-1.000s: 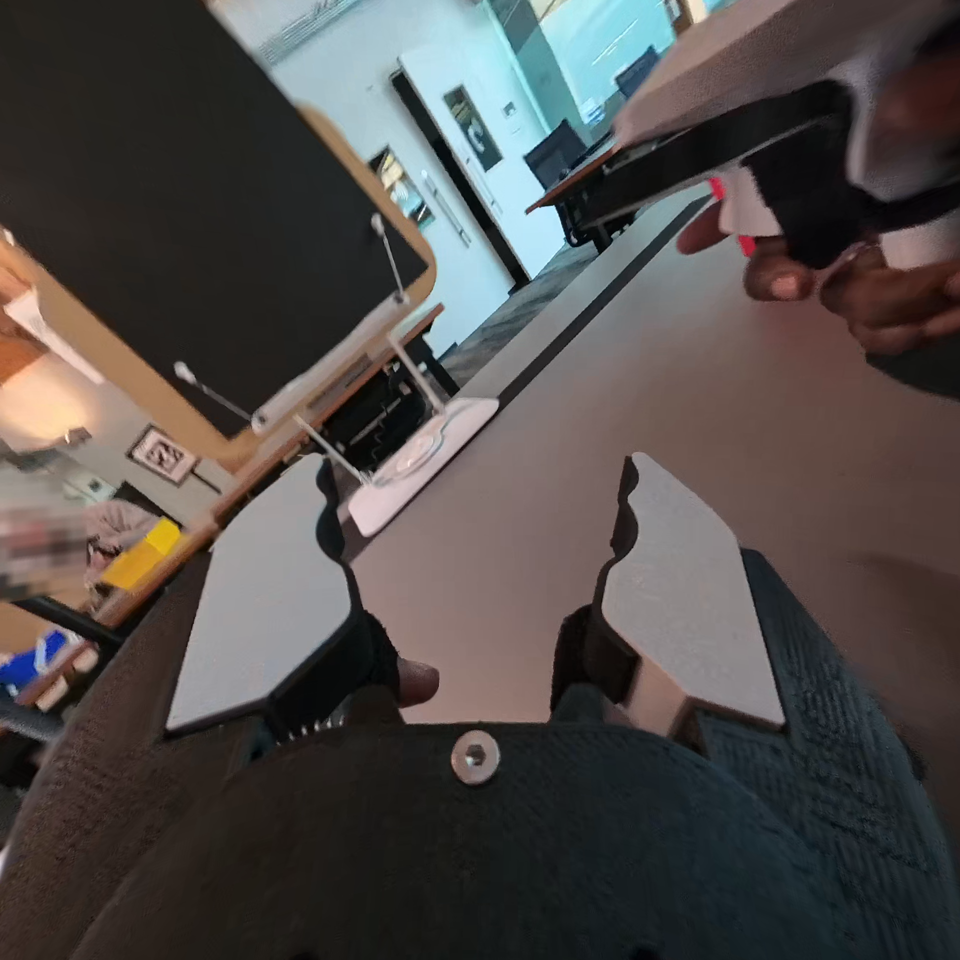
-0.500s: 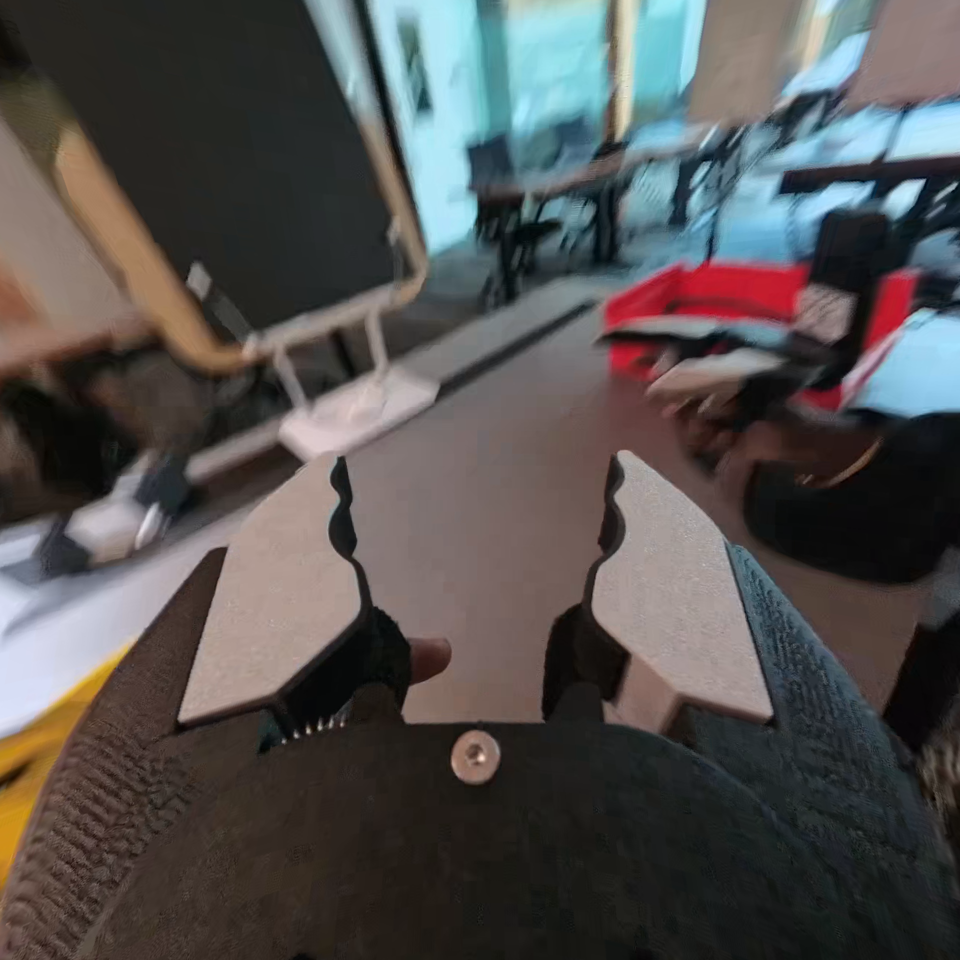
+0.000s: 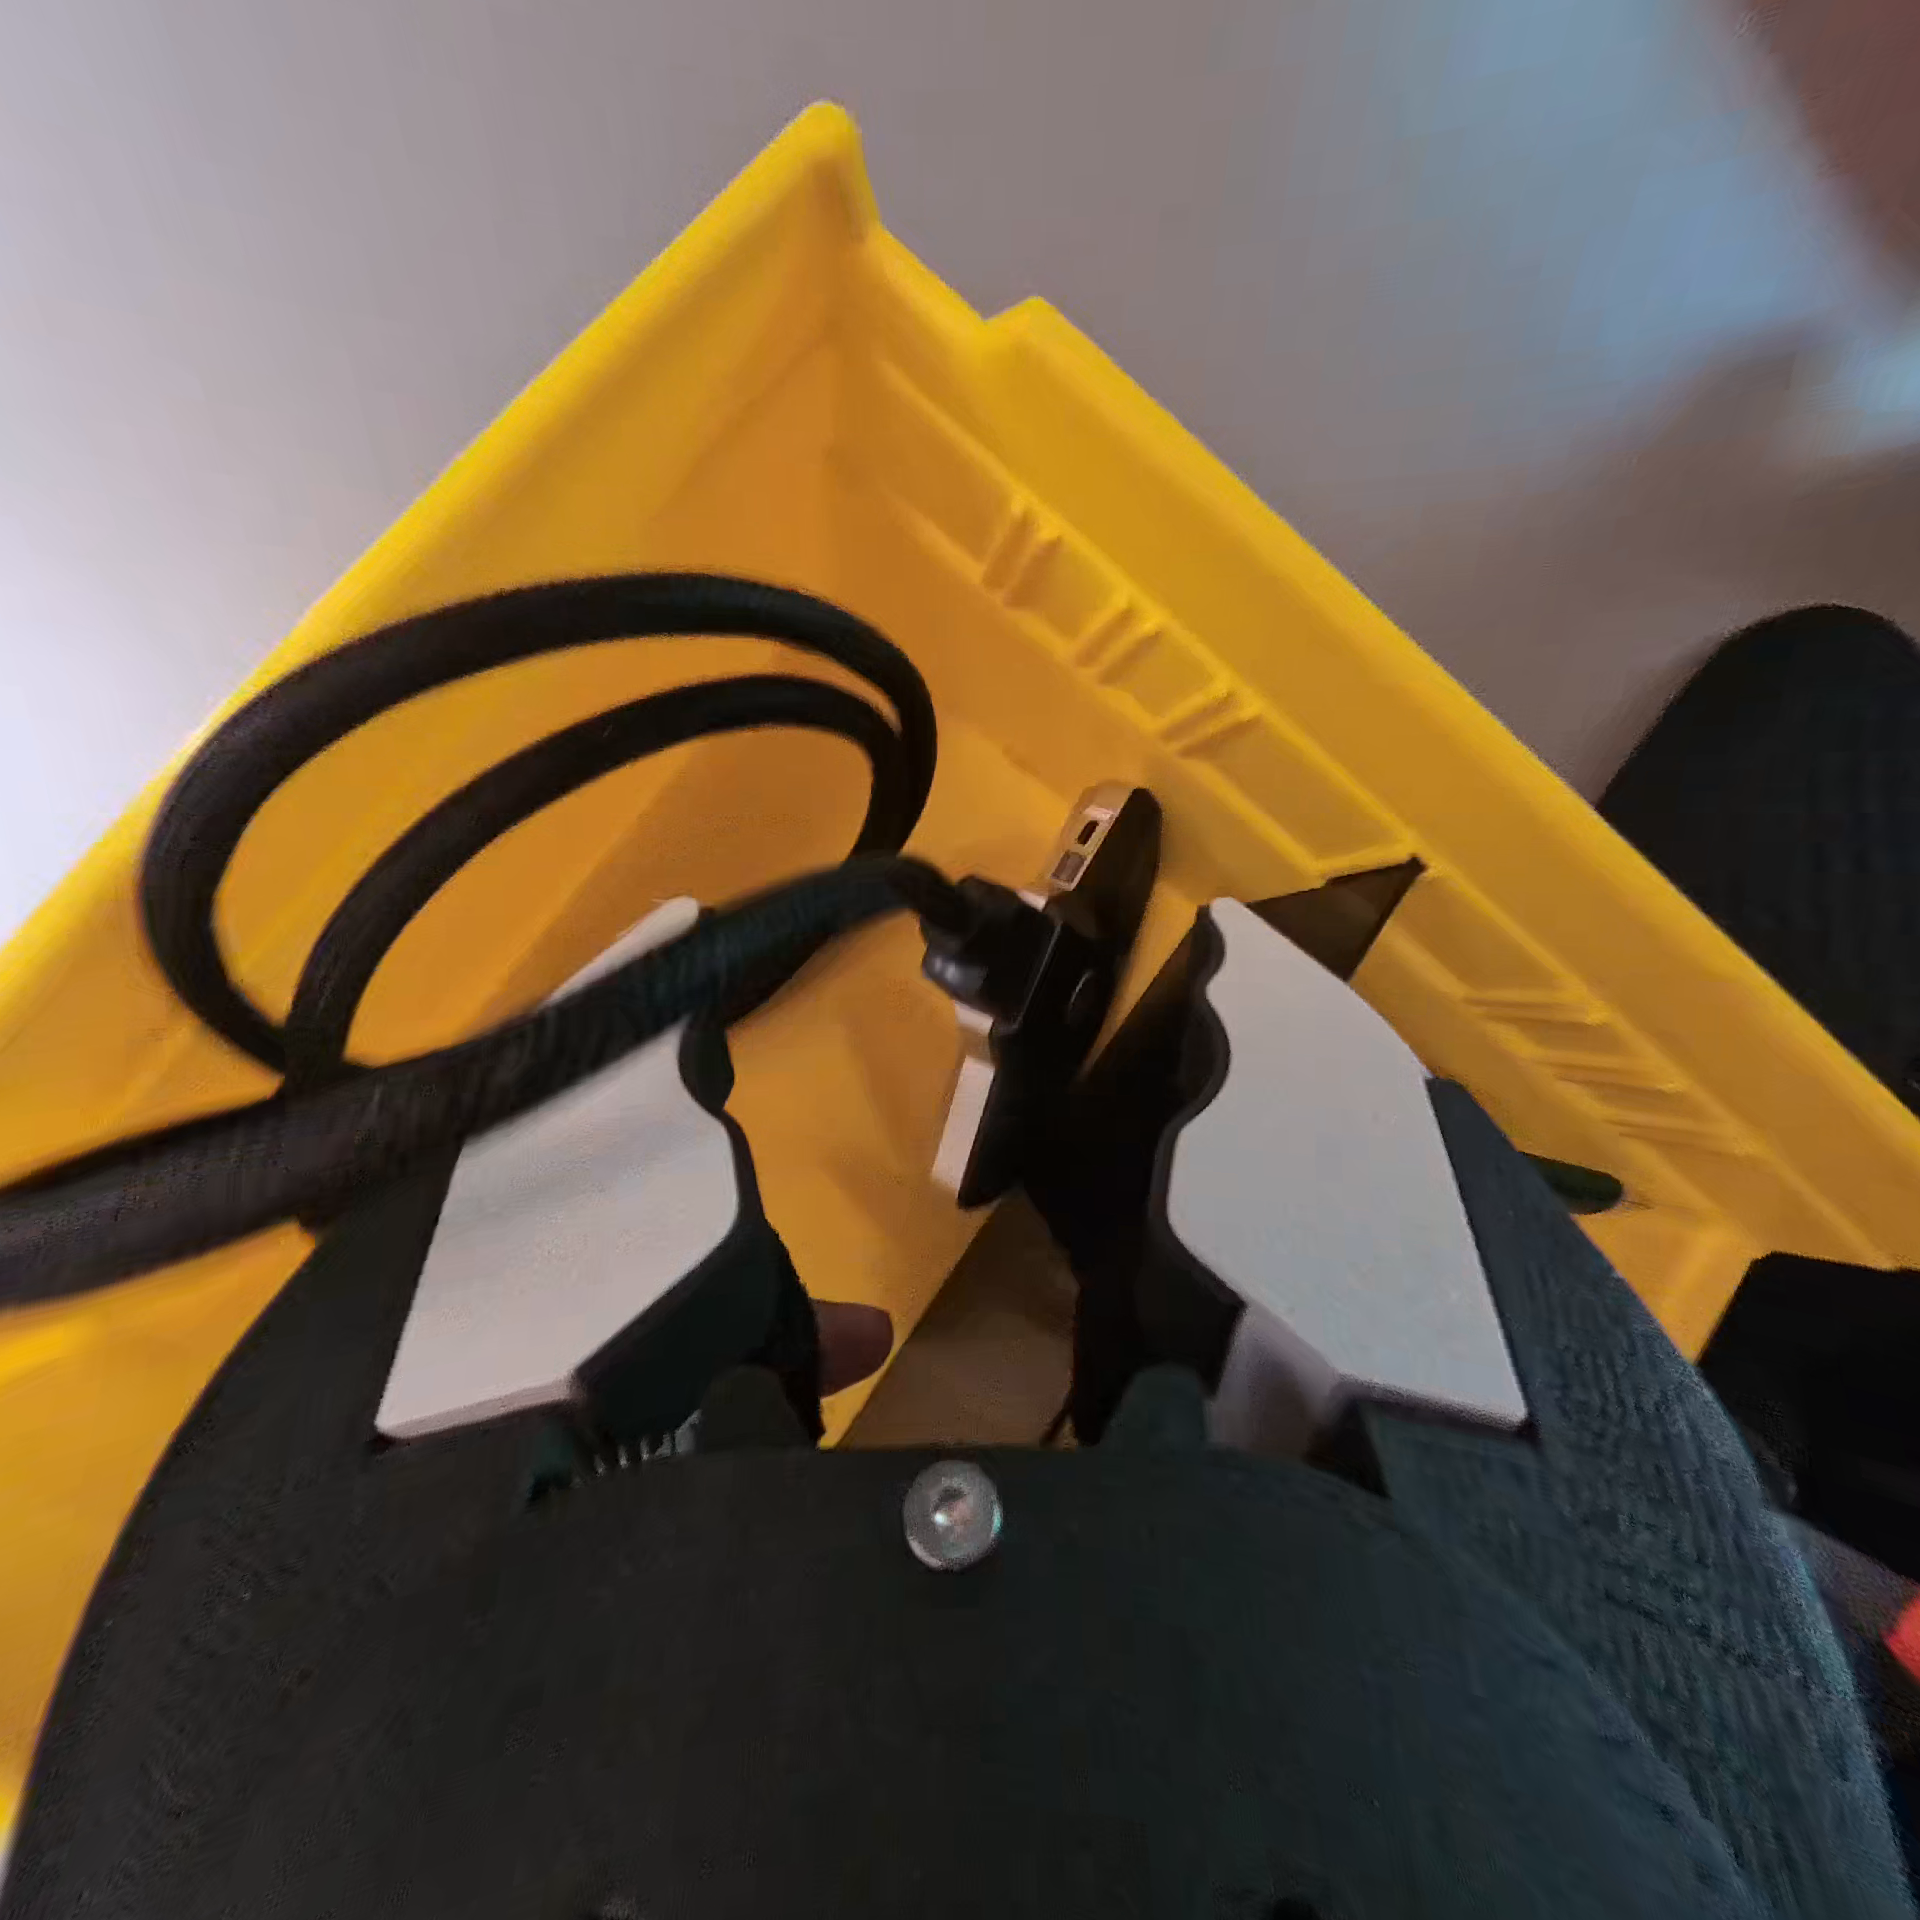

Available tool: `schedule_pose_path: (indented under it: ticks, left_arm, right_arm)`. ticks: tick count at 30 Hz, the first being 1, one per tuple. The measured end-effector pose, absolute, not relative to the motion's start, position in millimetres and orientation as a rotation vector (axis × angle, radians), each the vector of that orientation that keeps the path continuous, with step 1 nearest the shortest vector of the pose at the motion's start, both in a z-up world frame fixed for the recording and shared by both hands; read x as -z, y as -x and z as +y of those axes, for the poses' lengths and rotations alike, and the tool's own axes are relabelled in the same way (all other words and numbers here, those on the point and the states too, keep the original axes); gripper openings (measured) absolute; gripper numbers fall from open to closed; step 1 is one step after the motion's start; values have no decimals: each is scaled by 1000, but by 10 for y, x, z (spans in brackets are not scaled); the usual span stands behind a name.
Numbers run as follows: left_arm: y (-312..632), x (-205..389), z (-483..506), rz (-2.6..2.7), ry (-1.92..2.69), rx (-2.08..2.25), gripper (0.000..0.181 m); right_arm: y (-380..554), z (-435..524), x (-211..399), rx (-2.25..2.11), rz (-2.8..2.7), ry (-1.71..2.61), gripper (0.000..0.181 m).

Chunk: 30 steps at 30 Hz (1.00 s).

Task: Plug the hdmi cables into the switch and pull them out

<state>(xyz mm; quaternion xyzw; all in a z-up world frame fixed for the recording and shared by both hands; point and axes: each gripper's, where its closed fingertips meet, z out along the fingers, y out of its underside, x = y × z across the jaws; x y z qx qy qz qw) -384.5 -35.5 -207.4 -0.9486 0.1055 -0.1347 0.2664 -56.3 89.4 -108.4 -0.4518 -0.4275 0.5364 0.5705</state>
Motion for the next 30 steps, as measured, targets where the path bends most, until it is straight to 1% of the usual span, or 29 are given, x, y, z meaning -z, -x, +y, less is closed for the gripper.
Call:
schedule_pose_path:
  ticks: [2,6,7,9,10,13,16,25,30]
  left_arm:
    - [3728,2157,-322,339,2593,500,85]
    - [3666,2373,-292,503,2651,586,84]
    - [3648,2419,-319,556,2662,621,75]
    - [3608,2461,-447,669,2697,740,46]
    - [3584,2442,-495,689,2703,807,35]
    - [3616,2392,-545,768,2718,769,31]
    - [3586,2187,-530,795,2683,718,30]
    - [3479,1232,-455,916,2533,456,30]
    - [3062,589,-280,910,2363,417,30]
  right_arm:
    - [564,906,1098,-1255,-1004,1067,83]
    - [542,949,1087,-1273,-981,1075,81]
    - [539,962,1089,-1282,-972,1081,80]
    - [537,1001,1107,-1291,-955,1102,80]
    - [536,1016,1118,-1296,-951,1111,80]
    - [533,1073,1142,-1297,-926,1141,76]
    - [543,1062,1150,-1322,-929,1150,76]
    - [584,886,1150,-1276,-1041,1123,73]
    - [604,681,1159,-1211,-1180,1059,75]
